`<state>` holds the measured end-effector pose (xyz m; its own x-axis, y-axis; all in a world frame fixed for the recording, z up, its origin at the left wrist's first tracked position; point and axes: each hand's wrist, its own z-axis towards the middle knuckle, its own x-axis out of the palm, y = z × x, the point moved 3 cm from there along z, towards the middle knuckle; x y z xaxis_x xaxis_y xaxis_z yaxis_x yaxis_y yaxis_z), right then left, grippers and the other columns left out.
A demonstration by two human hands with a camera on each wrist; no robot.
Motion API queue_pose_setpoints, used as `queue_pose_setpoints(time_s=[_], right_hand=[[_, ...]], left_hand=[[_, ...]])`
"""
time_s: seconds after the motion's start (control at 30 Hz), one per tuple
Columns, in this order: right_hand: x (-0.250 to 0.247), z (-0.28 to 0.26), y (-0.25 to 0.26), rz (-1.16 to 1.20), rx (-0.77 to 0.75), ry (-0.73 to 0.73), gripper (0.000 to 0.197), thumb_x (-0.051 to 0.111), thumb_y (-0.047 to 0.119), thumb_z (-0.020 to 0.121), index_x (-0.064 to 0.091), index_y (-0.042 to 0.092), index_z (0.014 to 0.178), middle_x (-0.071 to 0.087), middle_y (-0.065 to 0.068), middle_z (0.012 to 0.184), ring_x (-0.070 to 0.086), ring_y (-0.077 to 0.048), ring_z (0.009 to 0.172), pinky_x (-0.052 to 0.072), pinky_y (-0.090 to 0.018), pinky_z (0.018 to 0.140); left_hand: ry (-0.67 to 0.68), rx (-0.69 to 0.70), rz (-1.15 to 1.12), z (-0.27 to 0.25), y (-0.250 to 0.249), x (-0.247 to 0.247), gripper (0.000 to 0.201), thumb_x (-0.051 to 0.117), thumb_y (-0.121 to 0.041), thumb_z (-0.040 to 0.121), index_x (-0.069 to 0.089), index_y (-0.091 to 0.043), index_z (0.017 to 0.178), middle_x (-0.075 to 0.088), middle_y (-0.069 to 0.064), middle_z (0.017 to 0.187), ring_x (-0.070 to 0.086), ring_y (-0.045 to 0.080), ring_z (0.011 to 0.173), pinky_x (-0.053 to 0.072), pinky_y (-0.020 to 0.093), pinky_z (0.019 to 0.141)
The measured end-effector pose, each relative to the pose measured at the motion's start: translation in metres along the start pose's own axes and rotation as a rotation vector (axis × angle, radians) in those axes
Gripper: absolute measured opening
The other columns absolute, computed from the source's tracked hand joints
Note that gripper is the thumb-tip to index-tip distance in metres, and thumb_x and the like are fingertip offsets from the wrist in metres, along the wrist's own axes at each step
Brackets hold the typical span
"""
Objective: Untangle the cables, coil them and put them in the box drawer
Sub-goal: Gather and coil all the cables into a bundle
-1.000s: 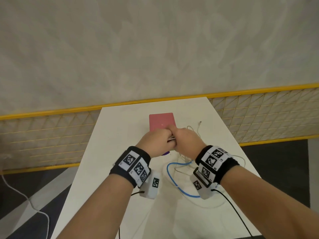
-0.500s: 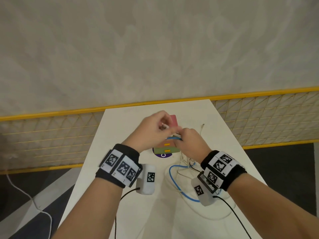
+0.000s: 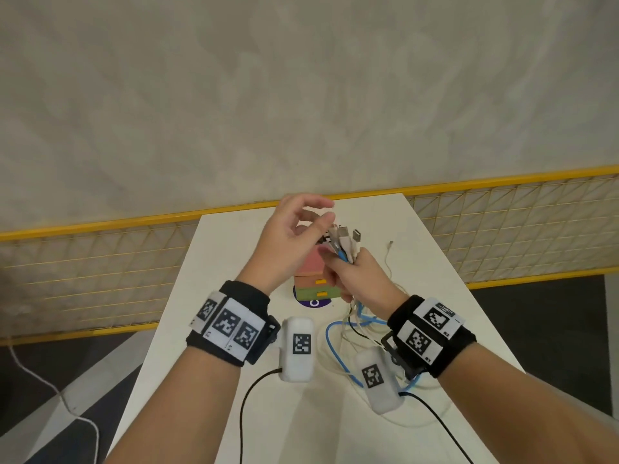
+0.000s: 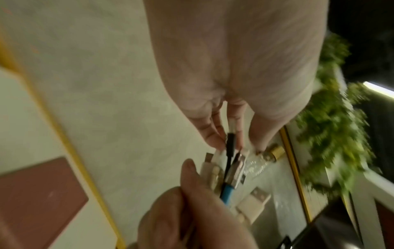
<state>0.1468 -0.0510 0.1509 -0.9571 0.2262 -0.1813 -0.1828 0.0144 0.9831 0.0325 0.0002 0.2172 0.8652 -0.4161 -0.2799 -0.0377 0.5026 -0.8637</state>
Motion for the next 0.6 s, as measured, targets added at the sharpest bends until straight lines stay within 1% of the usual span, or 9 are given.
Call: queue_pose_setpoints(time_s=[0.07, 0.13, 0.23, 0.3, 0.37, 0.43, 0.5, 0.57, 0.6], right_hand=[[-0.002, -0.001, 0.003, 0.046, -0.019, -0.008, 0.043, 0.05, 0.034, 0.095, 0.055, 0.007, 0.063, 0.049, 0.004, 0.046, 0.037, -0.005, 0.033, 0.034, -0.024, 0.041], [-0.003, -0.002, 0.006, 0.064, -0.052, -0.007, 0.039, 0.051, 0.03, 0.095, 0.056, 0.007, 0.064, 0.052, 0.0, 0.049, 0.038, -0.005, 0.034, 0.034, -0.025, 0.042], [-0.002, -0.005, 0.013, 0.062, -0.09, 0.014, 0.033, 0.052, 0.024, 0.095, 0.056, 0.013, 0.065, 0.052, 0.006, 0.042, 0.037, -0.005, 0.034, 0.037, -0.026, 0.041], [-0.002, -0.007, 0.014, 0.06, -0.079, 0.026, 0.033, 0.052, 0.023, 0.095, 0.056, 0.013, 0.064, 0.052, 0.007, 0.042, 0.037, -0.006, 0.034, 0.037, -0.026, 0.04], [-0.002, -0.007, 0.014, 0.065, -0.066, 0.029, 0.032, 0.052, 0.023, 0.094, 0.056, 0.013, 0.063, 0.055, 0.003, 0.047, 0.037, -0.009, 0.035, 0.037, -0.026, 0.04], [-0.002, -0.008, 0.015, 0.051, -0.074, 0.026, 0.028, 0.053, 0.019, 0.093, 0.057, 0.013, 0.065, 0.058, -0.002, 0.052, 0.038, -0.01, 0.036, 0.037, -0.026, 0.039], [-0.001, -0.01, 0.019, 0.022, -0.084, 0.036, 0.027, 0.049, 0.008, 0.091, 0.054, 0.012, 0.065, 0.055, 0.006, 0.045, 0.041, -0.006, 0.035, 0.038, -0.024, 0.038], [0.0, -0.011, 0.02, 0.022, -0.073, 0.044, 0.029, 0.042, -0.003, 0.089, 0.048, 0.013, 0.066, 0.05, 0.011, 0.036, 0.044, -0.002, 0.033, 0.039, -0.02, 0.037], [0.0, -0.012, 0.02, 0.028, -0.057, 0.048, 0.029, 0.04, -0.005, 0.088, 0.046, 0.014, 0.067, 0.048, 0.012, 0.035, 0.045, -0.001, 0.033, 0.039, -0.02, 0.037]], left_hand=[[-0.068, -0.021, -0.1, -0.003, 0.002, -0.001, 0.011, 0.066, -0.008, 0.089, 0.069, -0.007, 0.1, 0.065, 0.009, 0.108, 0.063, 0.003, 0.09, 0.05, 0.017, 0.076], [-0.093, 0.006, -0.075, -0.004, 0.002, 0.0, 0.011, 0.069, -0.008, 0.086, 0.074, -0.01, 0.095, 0.067, 0.004, 0.099, 0.063, 0.005, 0.092, 0.05, 0.018, 0.081], [-0.009, 0.056, 0.016, -0.005, 0.0, 0.006, 0.017, 0.067, -0.008, 0.088, 0.075, -0.014, 0.102, 0.062, 0.004, 0.094, 0.059, -0.002, 0.087, 0.046, 0.012, 0.079], [0.08, 0.094, 0.101, -0.004, 0.001, 0.009, 0.02, 0.063, -0.011, 0.092, 0.074, -0.015, 0.108, 0.059, 0.001, 0.096, 0.056, -0.002, 0.09, 0.042, 0.009, 0.08], [0.11, 0.103, 0.205, -0.004, 0.002, 0.01, 0.022, 0.058, -0.017, 0.095, 0.072, -0.019, 0.113, 0.056, -0.005, 0.104, 0.05, 0.002, 0.104, 0.036, 0.008, 0.089], [0.127, 0.073, 0.24, -0.005, 0.004, 0.012, 0.029, 0.049, -0.026, 0.1, 0.068, -0.025, 0.121, 0.052, -0.009, 0.122, 0.042, 0.005, 0.12, 0.03, 0.008, 0.098], [0.212, 0.019, 0.139, -0.009, 0.002, 0.021, 0.038, 0.039, -0.029, 0.102, 0.055, -0.023, 0.136, 0.048, -0.007, 0.139, 0.039, 0.003, 0.13, 0.031, 0.007, 0.102], [0.288, 0.03, 0.156, -0.014, 0.002, 0.031, 0.043, 0.037, -0.028, 0.103, 0.044, -0.022, 0.145, 0.047, -0.003, 0.145, 0.037, 0.005, 0.136, 0.028, 0.015, 0.111], [0.298, 0.049, 0.19, -0.015, 0.004, 0.034, 0.042, 0.038, -0.027, 0.103, 0.044, -0.021, 0.144, 0.047, -0.002, 0.146, 0.037, 0.006, 0.137, 0.027, 0.02, 0.113]])
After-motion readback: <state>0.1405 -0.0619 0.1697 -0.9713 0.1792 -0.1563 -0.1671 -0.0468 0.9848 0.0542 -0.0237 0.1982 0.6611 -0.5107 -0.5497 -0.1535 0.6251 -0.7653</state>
